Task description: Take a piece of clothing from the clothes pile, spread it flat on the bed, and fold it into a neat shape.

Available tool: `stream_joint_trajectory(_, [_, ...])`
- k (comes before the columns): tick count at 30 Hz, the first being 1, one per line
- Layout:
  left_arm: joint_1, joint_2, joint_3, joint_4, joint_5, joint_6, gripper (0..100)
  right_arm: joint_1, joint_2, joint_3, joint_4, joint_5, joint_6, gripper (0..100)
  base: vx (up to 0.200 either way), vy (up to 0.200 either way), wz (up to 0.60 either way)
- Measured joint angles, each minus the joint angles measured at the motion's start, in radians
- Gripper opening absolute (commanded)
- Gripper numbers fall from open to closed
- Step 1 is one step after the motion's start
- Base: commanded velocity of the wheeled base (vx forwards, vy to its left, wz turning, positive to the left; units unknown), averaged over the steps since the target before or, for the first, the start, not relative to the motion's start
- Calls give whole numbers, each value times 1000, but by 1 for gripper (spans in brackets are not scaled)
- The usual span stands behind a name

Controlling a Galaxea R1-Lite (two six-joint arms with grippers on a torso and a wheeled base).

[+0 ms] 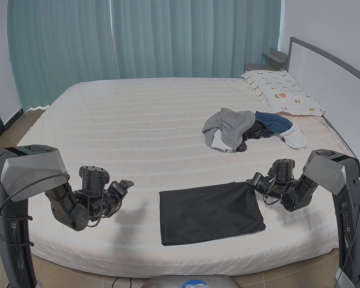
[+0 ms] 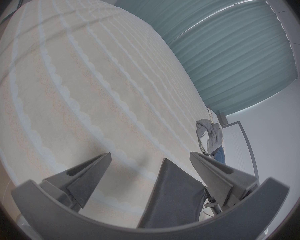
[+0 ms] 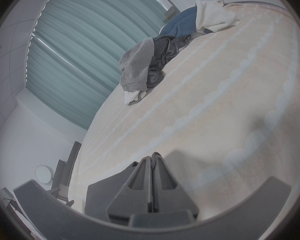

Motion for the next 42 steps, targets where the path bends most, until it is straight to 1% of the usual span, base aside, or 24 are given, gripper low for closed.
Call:
stream_joint_trajectory(17, [0,1,0,0,0,0,100,-2,3,-7,15,-1,22,0,0,0,0])
stream_joint_trajectory(18, [0,1,0,0,0,0,100,-1,3,-7,16,-1,22,100,0,0,0])
stream_joint_trajectory(27, [0,1,0,0,0,0,100,1,3,-5,13,-9,23,100,0,0,0])
stream_joint_trajectory(31, [0,1,0,0,0,0,100,1,2,4,2,-55,22,100,0,0,0])
stream_joint_trajectory(35, [-1,1,-1,0,1,-1,100,-5,-3,10,1,-61,28,100,-200,0,0])
stream_joint_trajectory(42, [-1,0,-6,1,-1,-7,100,-48,-34,24,6,-65,69,100,-200,0,0])
